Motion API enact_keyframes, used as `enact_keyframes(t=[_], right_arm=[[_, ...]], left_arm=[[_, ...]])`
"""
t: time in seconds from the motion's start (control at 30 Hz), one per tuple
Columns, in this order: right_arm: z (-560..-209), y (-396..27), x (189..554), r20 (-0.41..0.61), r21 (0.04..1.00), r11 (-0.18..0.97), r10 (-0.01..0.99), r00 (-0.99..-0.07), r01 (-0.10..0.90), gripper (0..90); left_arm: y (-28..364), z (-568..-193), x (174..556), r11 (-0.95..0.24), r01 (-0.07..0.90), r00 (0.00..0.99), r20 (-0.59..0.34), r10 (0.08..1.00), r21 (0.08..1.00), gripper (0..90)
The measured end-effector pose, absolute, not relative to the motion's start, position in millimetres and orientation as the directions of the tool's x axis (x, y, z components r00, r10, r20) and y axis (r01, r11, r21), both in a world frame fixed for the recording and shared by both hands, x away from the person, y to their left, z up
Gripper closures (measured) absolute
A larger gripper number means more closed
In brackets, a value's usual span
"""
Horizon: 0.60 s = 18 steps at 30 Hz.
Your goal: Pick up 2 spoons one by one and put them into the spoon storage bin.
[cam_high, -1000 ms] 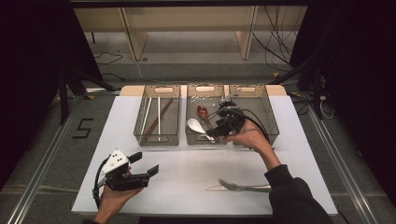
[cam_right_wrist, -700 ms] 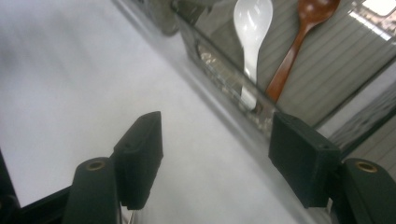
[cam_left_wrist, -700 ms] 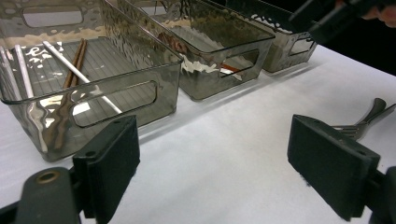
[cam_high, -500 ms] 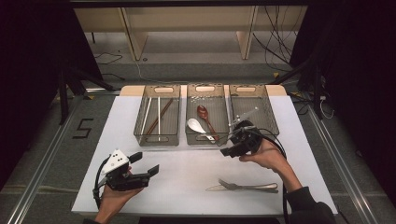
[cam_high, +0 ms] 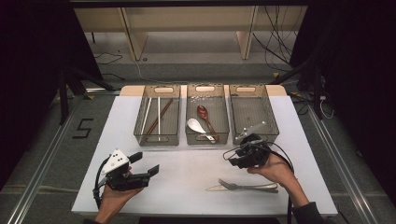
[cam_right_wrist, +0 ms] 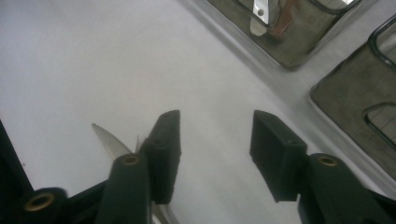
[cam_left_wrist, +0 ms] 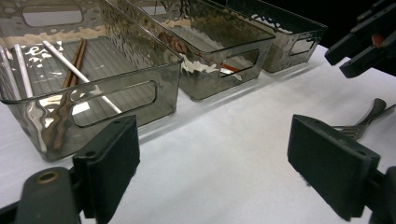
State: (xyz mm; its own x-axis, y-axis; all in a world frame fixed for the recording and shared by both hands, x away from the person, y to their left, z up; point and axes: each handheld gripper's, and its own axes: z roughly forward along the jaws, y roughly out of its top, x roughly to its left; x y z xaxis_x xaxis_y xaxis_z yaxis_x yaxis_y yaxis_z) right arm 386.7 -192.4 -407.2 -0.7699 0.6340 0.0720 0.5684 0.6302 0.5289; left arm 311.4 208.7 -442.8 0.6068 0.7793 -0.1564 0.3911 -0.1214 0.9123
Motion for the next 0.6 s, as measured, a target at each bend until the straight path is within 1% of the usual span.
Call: enact_keyframes(t=[0.13,0.23,0.6], right_arm=[[-413,-196,379,0.073,0.532,0.626,0.637,-0.767,0.570,66.4],[-417,-198,375,0.075,0.529,0.625,0.639,-0.766,0.574,71.9],[-427,-197,364,0.079,0.526,0.631,0.632,-0.771,0.571,88.9]], left_arm=[[209,-443,311,-0.122,0.391,0.606,-0.156,0.780,0.912,16.5],[208,-443,311,-0.121,0.390,0.606,-0.156,0.780,0.913,16.5],[208,-442,312,-0.120,0.392,0.605,-0.157,0.781,0.912,16.5]])
